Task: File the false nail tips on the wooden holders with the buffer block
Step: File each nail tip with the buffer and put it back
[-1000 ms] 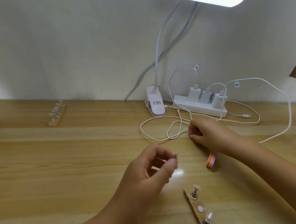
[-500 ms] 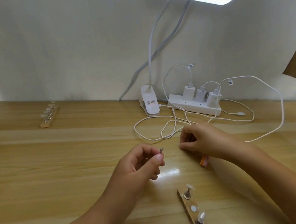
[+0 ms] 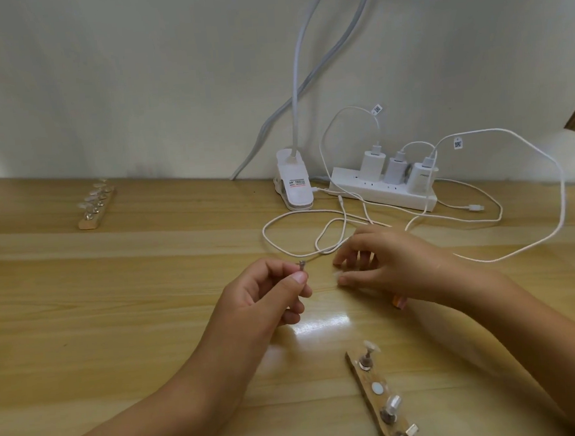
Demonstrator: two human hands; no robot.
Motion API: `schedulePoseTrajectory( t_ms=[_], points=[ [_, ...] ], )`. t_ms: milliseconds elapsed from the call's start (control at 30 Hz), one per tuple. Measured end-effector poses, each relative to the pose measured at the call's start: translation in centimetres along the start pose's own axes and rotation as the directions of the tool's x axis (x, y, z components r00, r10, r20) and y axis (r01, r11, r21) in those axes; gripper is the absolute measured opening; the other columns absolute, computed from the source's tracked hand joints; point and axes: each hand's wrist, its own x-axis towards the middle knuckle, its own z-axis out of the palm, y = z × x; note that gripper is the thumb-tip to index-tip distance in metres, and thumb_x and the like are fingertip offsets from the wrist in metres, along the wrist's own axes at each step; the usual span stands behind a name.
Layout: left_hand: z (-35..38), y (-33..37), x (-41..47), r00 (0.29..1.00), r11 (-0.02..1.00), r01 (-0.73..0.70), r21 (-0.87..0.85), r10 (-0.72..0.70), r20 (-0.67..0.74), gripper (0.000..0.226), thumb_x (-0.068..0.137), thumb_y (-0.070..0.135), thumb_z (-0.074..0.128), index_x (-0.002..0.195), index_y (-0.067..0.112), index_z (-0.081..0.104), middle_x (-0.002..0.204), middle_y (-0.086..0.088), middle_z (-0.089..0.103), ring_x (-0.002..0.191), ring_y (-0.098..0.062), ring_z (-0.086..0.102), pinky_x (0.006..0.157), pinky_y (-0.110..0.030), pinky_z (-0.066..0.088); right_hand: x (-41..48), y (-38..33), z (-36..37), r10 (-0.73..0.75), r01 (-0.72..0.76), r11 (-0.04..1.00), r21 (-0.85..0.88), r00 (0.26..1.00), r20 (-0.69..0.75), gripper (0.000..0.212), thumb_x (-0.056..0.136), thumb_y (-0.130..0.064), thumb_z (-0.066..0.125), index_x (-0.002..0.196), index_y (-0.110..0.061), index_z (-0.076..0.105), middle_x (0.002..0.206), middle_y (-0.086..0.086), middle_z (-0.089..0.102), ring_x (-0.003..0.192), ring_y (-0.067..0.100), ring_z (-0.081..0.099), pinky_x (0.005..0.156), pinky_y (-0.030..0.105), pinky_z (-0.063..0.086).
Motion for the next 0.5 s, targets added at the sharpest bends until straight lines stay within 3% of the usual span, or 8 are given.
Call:
schedulePoseTrajectory(
  t_ms=[167, 400, 500],
  points=[
    [0.0, 0.0, 0.0, 1.000, 1.000, 0.015, 0.001, -0.015, -0.011, 0.007, 0.076, 0.030, 0.065, 0.074, 0.032, 0.072, 0.073, 0.006, 0.068, 0.063, -0.004, 0.058, 0.060, -0.016, 0.049, 0.4, -0.4, 1.5, -0.031, 0.016, 0.995, -0.103, 0.988, -0.149, 0.009, 0.085, -0.032, 0.073, 0.091, -0.029, 0.067, 0.089, -0.012, 0.057, 0.079, 0.001, 0.054, 0.074, 0.022, 0.047],
    [0.0, 0.0, -0.2, 1.000, 0.999, -0.003, 0.052, 0.003, 0.009, 0.005, 0.074, 0.030, 0.069, 0.078, 0.032, 0.072, 0.074, 0.011, 0.067, 0.065, -0.001, 0.058, 0.061, -0.013, 0.048, 0.3, -0.3, 1.7, -0.069, 0.061, 0.997, -0.055, 0.986, -0.152, 0.009, 0.086, -0.020, 0.071, 0.090, -0.026, 0.065, 0.092, -0.013, 0.055, 0.081, 0.000, 0.054, 0.072, 0.013, 0.041],
    [0.1, 0.0, -0.2, 1.000, 0.997, -0.008, 0.072, 0.007, 0.009, 0.007, 0.072, 0.029, 0.071, 0.079, 0.032, 0.072, 0.074, 0.016, 0.066, 0.066, 0.002, 0.058, 0.061, -0.012, 0.048, 0.4, -0.2, 1.5, -0.058, 0.057, 0.998, -0.014, 0.990, -0.131, 0.018, 0.087, -0.022, 0.073, 0.102, -0.026, 0.064, 0.095, -0.013, 0.056, 0.084, 0.004, 0.056, 0.073, 0.014, 0.044]
  ],
)
